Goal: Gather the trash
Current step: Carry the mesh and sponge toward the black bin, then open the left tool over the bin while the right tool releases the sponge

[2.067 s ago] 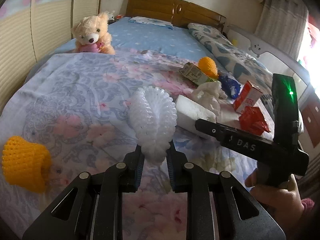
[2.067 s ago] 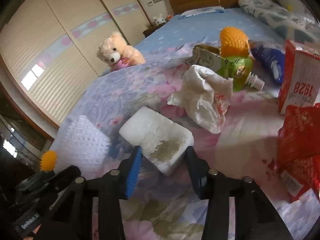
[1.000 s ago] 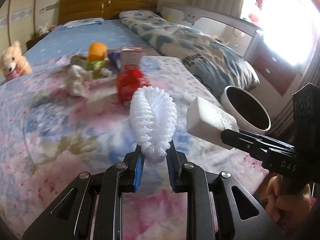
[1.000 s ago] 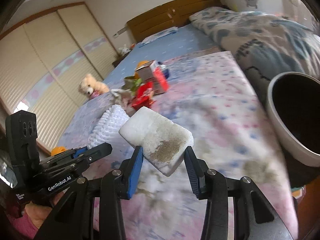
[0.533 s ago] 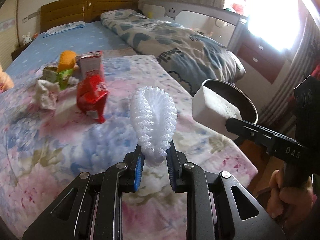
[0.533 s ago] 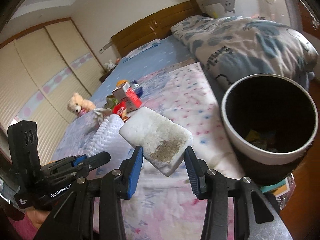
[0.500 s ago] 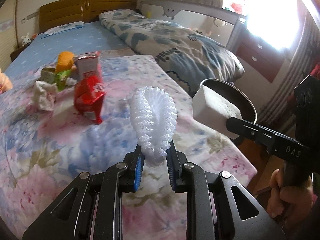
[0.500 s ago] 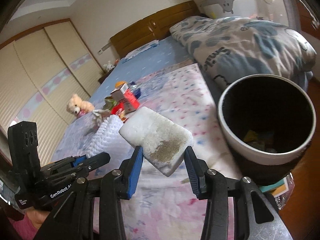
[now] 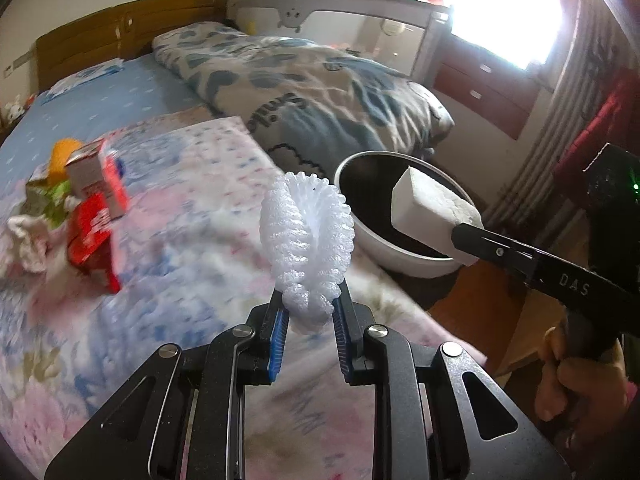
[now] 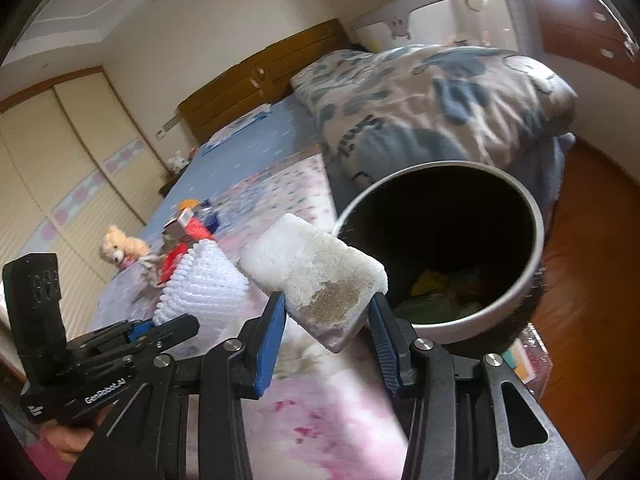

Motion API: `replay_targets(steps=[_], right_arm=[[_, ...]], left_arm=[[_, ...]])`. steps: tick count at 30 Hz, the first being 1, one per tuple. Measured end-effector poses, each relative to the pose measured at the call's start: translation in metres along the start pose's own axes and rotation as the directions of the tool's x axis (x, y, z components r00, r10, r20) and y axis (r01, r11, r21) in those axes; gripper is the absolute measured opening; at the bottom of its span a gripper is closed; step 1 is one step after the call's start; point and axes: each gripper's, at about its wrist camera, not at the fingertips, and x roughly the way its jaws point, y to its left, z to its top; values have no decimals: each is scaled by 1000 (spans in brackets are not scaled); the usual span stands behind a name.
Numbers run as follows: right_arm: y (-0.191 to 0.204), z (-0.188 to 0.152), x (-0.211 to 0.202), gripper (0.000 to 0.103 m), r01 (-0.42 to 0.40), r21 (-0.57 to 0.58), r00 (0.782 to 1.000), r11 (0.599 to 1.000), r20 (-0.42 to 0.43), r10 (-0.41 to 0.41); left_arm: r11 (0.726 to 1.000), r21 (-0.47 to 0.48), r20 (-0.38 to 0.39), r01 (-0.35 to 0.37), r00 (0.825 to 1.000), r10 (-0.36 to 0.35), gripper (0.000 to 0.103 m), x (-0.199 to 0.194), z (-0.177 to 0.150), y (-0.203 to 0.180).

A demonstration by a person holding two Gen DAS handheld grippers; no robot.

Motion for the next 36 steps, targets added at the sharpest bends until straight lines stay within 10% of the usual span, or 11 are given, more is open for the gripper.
replay_targets(steps=[36], right_arm=[[-83,42,8,46,135,63,991,989,14,-136]], left_arm=[[989,120,-77,82,994,-73,20,88,56,-77]])
